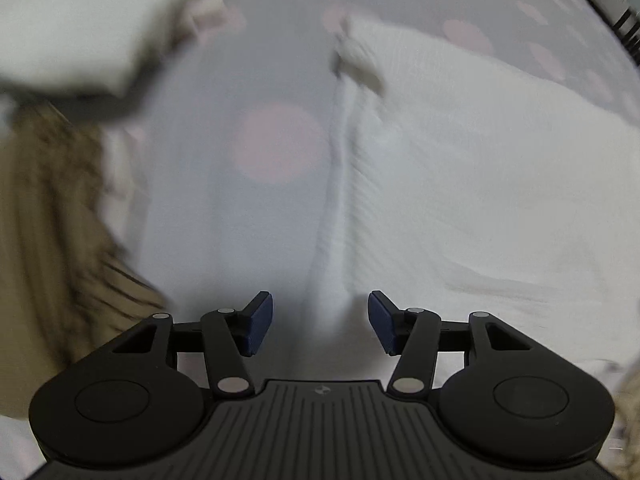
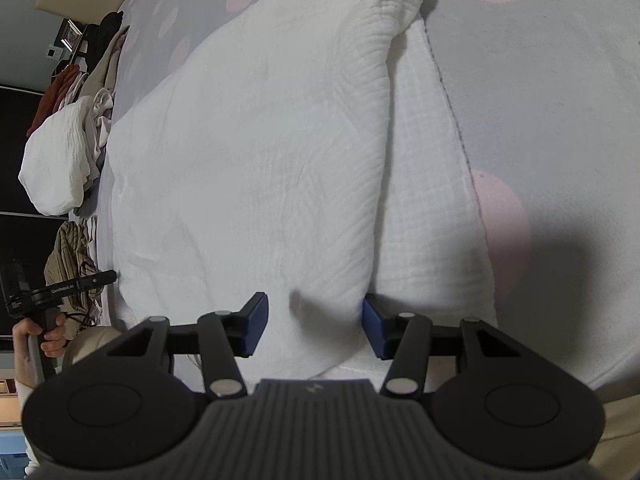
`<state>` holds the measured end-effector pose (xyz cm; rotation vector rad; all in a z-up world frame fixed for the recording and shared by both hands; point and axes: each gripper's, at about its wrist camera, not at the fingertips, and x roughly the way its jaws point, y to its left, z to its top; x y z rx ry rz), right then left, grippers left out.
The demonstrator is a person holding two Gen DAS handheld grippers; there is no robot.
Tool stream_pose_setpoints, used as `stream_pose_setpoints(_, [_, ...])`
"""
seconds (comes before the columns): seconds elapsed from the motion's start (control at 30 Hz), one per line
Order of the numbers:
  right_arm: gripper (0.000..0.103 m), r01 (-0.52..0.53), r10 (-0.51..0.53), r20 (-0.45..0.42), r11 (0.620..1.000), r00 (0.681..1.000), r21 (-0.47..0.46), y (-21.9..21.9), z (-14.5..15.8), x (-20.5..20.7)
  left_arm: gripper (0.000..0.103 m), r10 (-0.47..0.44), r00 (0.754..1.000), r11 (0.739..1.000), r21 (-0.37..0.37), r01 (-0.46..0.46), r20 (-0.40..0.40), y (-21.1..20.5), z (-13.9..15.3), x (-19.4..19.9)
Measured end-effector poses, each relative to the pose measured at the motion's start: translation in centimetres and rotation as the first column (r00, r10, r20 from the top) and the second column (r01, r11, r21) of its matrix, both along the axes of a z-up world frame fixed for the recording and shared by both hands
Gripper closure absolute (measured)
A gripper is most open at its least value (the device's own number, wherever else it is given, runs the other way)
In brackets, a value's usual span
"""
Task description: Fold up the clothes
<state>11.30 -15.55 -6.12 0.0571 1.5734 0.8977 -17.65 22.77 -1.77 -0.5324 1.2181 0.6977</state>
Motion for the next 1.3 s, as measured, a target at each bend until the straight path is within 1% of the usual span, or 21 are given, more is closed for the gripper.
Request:
stream_pose_setpoints(0.1, [0.048,-0.009,0.009,0.004,1.0,1.0,0.004,0.2,0.0,0.0,0.054,0.023,0.996,0.994,-0.108,-0.013,0.09,0.3,0.5,-0.4])
stream_pose_setpoints(0.17, [0.048,-0.012,0.012,0.005,1.0,1.0,0.008,0.3,-0.2,-0.1,0.054,0.003,0.996,0.99,-0.143,0.01,0.09,0.0,0.0,0.8])
stream_pose_setpoints(0.23, [0.053,-0.012,0.012,0.002,1.0,1.0,0.019,0.4,-0.2,-0.1,0.054,-0.019,0.996,0.985,-0.168,0.033,0.084,-0.4,-0.8,1.7])
stream_pose_setpoints(0.3, [0.055,-0.013,0.013,-0.001,1.0,1.0,0.028,0.3,-0.4,0.2,0.056,-0.028,0.996,0.98,-0.193,0.045,0.086,-1.1,-1.8,1.8])
stream_pose_setpoints(0.43, [0.06,-0.004,0.004,-0.007,1.0,1.0,0.03,0.2,-0.7,0.2,0.062,-0.011,0.994,0.97,-0.239,0.036,0.107,-1.5,-2.9,2.1])
stream_pose_setpoints(0.47, [0.062,-0.003,0.003,-0.006,0.999,1.0,0.032,0.3,-0.7,0.1,0.067,-0.006,0.994,0.97,-0.242,0.033,0.109,-1.5,-3.0,2.2])
stream_pose_setpoints(0.5, [0.066,-0.002,0.002,-0.006,0.999,1.0,0.034,0.3,-0.7,0.0,0.071,0.001,0.993,0.969,-0.247,0.028,0.115,-1.5,-3.1,2.2])
stream_pose_setpoints(0.53, [0.073,-0.001,0.001,-0.006,0.999,1.0,0.036,0.3,-0.7,0.0,0.079,0.011,0.992,0.966,-0.258,0.021,0.122,-1.4,-3.2,2.2])
stream_pose_setpoints(0.57, [0.079,-0.002,0.003,-0.004,0.999,1.0,0.04,0.4,-0.8,-0.1,0.089,0.022,0.991,0.961,-0.277,0.015,0.131,-1.3,-3.3,2.2])
stream_pose_setpoints(0.6, [0.088,-0.006,0.006,-0.004,0.999,1.0,0.04,0.4,-0.9,-0.2,0.094,0.03,0.99,0.955,-0.296,0.014,0.141,-1.3,-3.4,2.1])
stream_pose_setpoints(0.67, [0.094,-0.003,0.003,0.003,1.0,1.0,0.024,0.6,-1.0,-0.4,0.1,0.032,0.989,0.955,-0.295,0.012,0.145,-1.2,-3.6,2.3])
stream_pose_setpoints(0.73, [0.097,0.007,-0.007,0.007,1.0,1.0,0.013,0.7,-1.1,-0.4,0.1,0.027,0.989,0.96,-0.281,0.014,0.143,-1.5,-3.4,2.2])
stream_pose_setpoints(0.97, [0.098,0.022,-0.022,0.023,1.0,1.0,0.006,1.1,-0.5,0.8,0.101,-0.01,0.995,0.963,-0.268,0.036,0.099,-2.6,-2.7,1.8])
stream_pose_setpoints(1.07, [0.098,0.024,-0.024,0.032,1.0,0.999,0.002,1.3,-0.1,1.4,0.101,-0.019,0.996,0.962,-0.27,0.044,0.093,-2.6,-2.5,1.8])
stream_pose_setpoints(1.13, [0.098,0.021,-0.021,0.03,1.0,0.999,-0.009,1.5,0.0,1.6,0.1,-0.014,0.997,0.964,-0.265,0.033,0.074,-2.3,-2.8,2.1])
stream_pose_setpoints(1.17, [0.097,0.007,-0.006,0.021,0.999,1.0,-0.031,1.8,-0.4,1.4,0.097,-0.027,0.998,0.965,-0.259,0.04,0.054,-2.3,-2.9,2.5])
stream_pose_setpoints(1.2, [0.093,-0.007,0.007,0.011,0.999,1.0,-0.052,2.1,-0.7,1.3,0.093,-0.04,0.999,0.966,-0.253,0.047,0.035,-2.2,-2.9,2.8])
stream_pose_setpoints(1.23, [0.091,-0.018,0.018,0.001,0.997,1.0,-0.071,2.4,-1.0,1.3,0.082,-0.056,0.998,0.968,-0.244,0.061,0.027,-2.3,-2.9,2.9])
stream_pose_setpoints(1.27, [0.087,-0.006,0.006,-0.011,0.998,1.0,-0.068,2.4,-1.1,1.5,0.071,-0.071,0.997,0.969,-0.236,0.074,0.021,-2.3,-2.8,2.9])
stream_pose_setpoints(1.3, [0.067,0.027,-0.028,-0.016,0.999,0.999,-0.036,2.1,-0.8,2.0,0.063,-0.076,0.997,0.969,-0.232,0.08,0.029,-2.2,-2.5,2.8])
